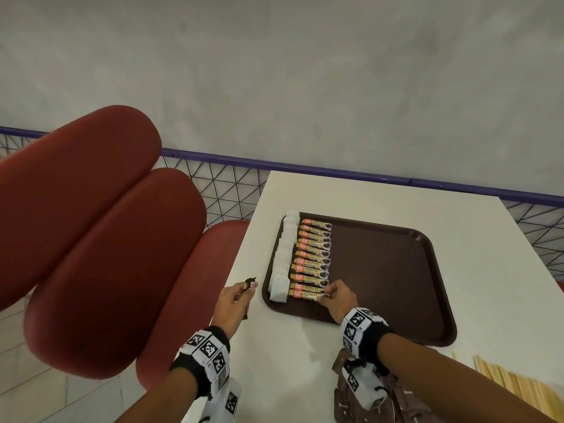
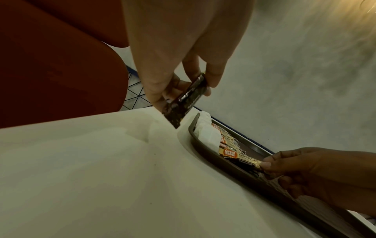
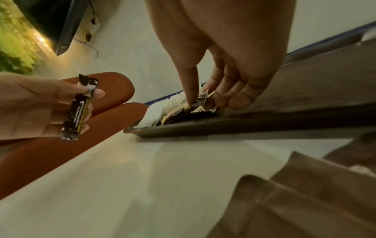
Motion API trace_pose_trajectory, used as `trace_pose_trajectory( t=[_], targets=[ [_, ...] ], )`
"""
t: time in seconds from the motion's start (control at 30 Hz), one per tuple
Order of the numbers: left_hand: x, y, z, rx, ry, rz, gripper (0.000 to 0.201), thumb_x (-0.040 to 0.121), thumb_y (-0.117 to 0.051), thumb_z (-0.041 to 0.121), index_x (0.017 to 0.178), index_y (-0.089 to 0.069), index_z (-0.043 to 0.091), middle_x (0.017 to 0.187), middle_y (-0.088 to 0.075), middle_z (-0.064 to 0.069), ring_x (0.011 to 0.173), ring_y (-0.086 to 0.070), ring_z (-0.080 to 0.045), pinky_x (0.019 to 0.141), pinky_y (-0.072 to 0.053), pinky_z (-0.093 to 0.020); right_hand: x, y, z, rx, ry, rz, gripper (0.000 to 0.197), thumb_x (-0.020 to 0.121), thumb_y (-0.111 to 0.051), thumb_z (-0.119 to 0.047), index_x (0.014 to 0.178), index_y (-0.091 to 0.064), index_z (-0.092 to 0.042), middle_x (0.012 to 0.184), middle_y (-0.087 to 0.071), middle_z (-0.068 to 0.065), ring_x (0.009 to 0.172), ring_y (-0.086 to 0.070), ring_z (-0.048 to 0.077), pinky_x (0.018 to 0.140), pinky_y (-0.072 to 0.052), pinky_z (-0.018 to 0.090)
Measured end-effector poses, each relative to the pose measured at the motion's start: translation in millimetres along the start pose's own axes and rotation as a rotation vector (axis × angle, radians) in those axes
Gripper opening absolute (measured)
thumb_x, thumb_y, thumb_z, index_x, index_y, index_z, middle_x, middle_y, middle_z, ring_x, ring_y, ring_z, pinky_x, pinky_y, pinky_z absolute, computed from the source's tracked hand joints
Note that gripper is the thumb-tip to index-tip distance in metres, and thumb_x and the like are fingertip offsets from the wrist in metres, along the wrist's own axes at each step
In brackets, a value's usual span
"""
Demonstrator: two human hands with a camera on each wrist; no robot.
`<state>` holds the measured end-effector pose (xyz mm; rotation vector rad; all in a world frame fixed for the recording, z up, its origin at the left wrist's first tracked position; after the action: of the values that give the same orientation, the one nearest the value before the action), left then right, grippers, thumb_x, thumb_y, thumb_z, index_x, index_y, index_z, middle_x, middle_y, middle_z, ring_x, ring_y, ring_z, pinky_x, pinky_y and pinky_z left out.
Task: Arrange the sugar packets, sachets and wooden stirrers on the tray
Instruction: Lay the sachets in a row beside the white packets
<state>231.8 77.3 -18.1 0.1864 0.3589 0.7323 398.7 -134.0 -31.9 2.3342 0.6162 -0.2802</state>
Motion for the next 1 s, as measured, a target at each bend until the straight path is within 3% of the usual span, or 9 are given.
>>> trace_pose_trajectory(
  t=[0.1,0.17,0.23,0.3,0.4,0.57,0.7,0.87,1.0],
  targets=[
    [-1.3,-0.4,0.6,-0.018,-0.008,-0.006,0.013,0.091,-0.058,0.028,0.099,-0.069,0.025,0.091,-0.05,-0.003,0.082,-0.052,-0.016,0.071,-0.048,-0.022,1.6,-1.4,-1.6,-0.09,0.009,-0.033,0.021,0.084,-0.065,-0.017,0.082,-0.044,-0.015,0.086,-0.054,0.004,0.075,-0.049,0.017,0.057,-0.036,0.022],
    [-3.8,-0.5,2.8,-0.061,-0.015,-0.001,0.015,0.091,-0.058,0.024,0.103,-0.068,0.022,0.099,-0.057,0.001,0.087,-0.056,-0.011,0.074,-0.047,-0.016,3.8,0.7,-0.4,-0.13,-0.001,-0.034,0.021,0.084,-0.065,-0.017,0.082,-0.044,-0.015,0.092,-0.056,0.005,0.082,-0.05,0.018,0.068,-0.038,0.024],
    [-5.8,-1.5,5.3,-0.098,-0.024,-0.014,0.015,0.091,-0.059,0.021,0.103,-0.068,0.022,0.099,-0.063,0.004,0.092,-0.058,-0.013,0.084,-0.046,-0.025,5.1,4.1,0.2,-0.198,0.006,-0.029,0.022,0.083,-0.066,-0.022,0.084,-0.045,-0.017,0.102,-0.058,0.007,0.093,-0.052,0.021,0.076,-0.041,0.027],
    [-6.7,-2.7,6.8,-0.108,-0.021,-0.017,0.009,0.091,-0.059,0.019,0.096,-0.065,0.022,0.086,-0.062,0.004,0.084,-0.057,-0.016,0.081,-0.045,-0.031,3.8,7.3,-2.4,-0.319,0.05,-0.033,0.025,0.081,-0.067,-0.029,0.092,-0.048,-0.018,0.109,-0.054,0.006,0.106,-0.048,0.022,0.087,-0.041,0.03],
    [-7.7,-6.1,10.0,-0.164,-0.011,-0.013,0.005,0.091,-0.059,0.014,0.087,-0.058,0.018,0.075,-0.056,0.0,0.074,-0.055,-0.018,0.07,-0.045,-0.029,-3.6,10.6,-12.2,-0.434,0.145,-0.036,0.032,0.083,-0.064,-0.033,0.107,-0.05,-0.017,0.113,-0.048,0.003,0.113,-0.042,0.022,0.093,-0.039,0.031],
    [-8.9,-20.2,17.4,-0.234,0.001,-0.092,0.013,0.089,-0.06,0.004,0.093,-0.058,0.016,0.082,-0.062,-0.005,0.079,-0.061,-0.018,0.068,-0.05,-0.026,-24.1,-1.0,-41.8,-0.356,0.39,-0.132,0.029,0.092,-0.053,-0.027,0.12,-0.053,-0.018,0.11,-0.048,-0.001,0.112,-0.039,0.016,0.101,-0.036,0.028],
    [-15.9,-35.5,30.1,-0.262,-0.016,-0.184,0.021,0.086,-0.051,-0.011,0.088,-0.06,0.007,0.088,-0.065,-0.01,0.067,-0.064,-0.014,0.063,-0.053,-0.022,-44.3,-22.6,-62.3,-0.36,0.551,-0.313,0.04,0.095,-0.046,-0.031,0.135,-0.045,-0.023,0.137,-0.047,-0.001,0.128,-0.033,0.017,0.109,-0.026,0.033],
    [-20.3,-42.1,37.2,-0.268,-0.019,-0.222,0.026,0.085,-0.047,-0.017,0.078,-0.058,0.005,0.084,-0.067,-0.012,0.064,-0.065,-0.014,0.063,-0.056,-0.022,-61.3,-33.7,-71.4,-0.237,0.561,-0.447,0.033,0.094,-0.048,-0.023,0.125,-0.057,-0.021,0.106,-0.067,0.013,0.099,-0.061,0.027,0.091,-0.047,0.041],
    [-22.6,-40.0,34.8,-0.277,-0.008,-0.217,0.024,0.088,-0.046,-0.013,0.088,-0.062,0.006,0.088,-0.067,-0.01,0.069,-0.066,-0.015,0.066,-0.056,-0.021,-60.6,-21.0,-73.7,-0.186,0.574,-0.354,0.029,0.091,-0.056,-0.02,0.119,-0.062,-0.019,0.091,-0.063,-0.007,0.084,-0.052,0.007,0.08,-0.042,0.02]
  ],
)
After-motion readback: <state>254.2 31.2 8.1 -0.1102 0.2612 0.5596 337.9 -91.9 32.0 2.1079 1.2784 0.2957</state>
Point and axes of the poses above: each hand's wrist, its own x-axis towards the middle knuckle, its own y-axis out of the back of the hand, z = x × y, the point moved 8 cm from there along x, towards the middle knuckle
